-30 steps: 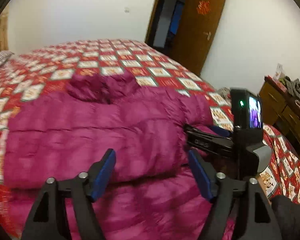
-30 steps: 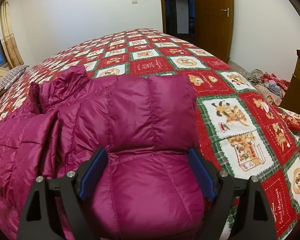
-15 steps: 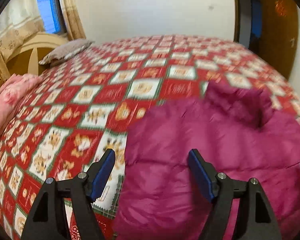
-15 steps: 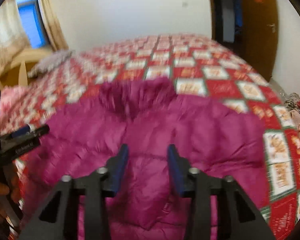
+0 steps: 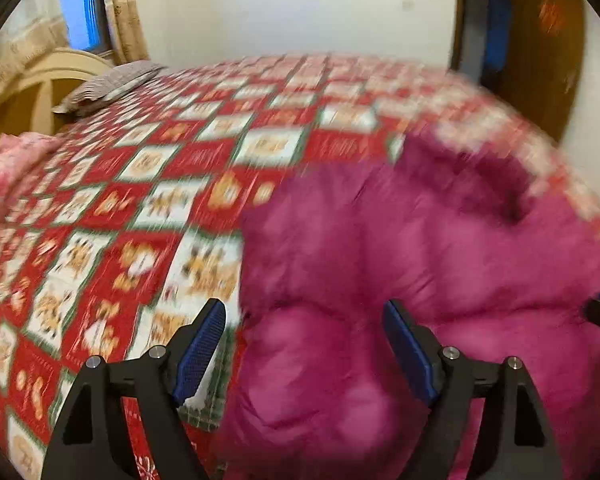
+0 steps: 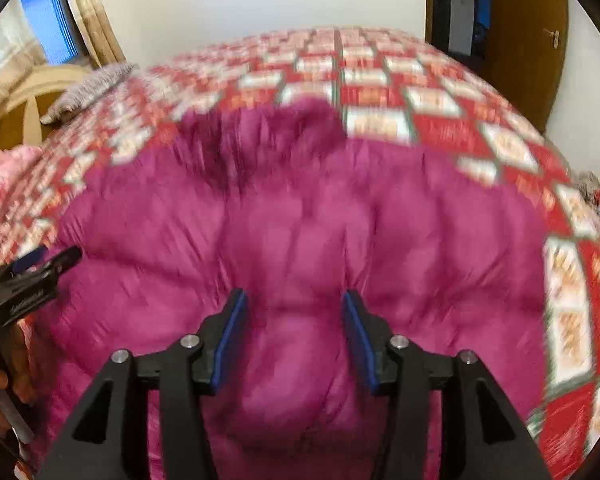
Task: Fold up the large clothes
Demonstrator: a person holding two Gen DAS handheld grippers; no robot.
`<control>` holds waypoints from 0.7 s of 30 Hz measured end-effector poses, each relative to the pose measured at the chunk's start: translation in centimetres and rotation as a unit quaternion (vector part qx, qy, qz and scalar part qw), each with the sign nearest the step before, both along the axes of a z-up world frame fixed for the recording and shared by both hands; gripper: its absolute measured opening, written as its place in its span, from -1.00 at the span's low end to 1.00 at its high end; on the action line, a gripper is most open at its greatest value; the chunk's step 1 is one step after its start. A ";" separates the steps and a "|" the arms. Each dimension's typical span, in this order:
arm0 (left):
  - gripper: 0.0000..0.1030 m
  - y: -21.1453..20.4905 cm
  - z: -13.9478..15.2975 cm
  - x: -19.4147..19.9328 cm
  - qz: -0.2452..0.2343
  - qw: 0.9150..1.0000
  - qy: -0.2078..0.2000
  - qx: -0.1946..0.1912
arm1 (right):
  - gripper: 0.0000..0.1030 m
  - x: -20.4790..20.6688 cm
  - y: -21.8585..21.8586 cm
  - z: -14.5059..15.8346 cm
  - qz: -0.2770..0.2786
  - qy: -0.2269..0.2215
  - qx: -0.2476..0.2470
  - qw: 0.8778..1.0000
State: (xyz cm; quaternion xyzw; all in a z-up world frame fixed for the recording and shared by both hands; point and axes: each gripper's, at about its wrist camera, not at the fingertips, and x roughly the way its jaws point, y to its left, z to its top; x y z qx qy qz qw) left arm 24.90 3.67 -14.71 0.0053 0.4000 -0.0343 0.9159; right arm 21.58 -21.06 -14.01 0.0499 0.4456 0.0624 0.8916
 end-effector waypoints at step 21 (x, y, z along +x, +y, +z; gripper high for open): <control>0.58 -5.6 5.1 15.6 -0.060 0.994 0.054 -0.069 | 0.02 19.0 -0.4 -2.7 -0.071 0.176 0.025 0.981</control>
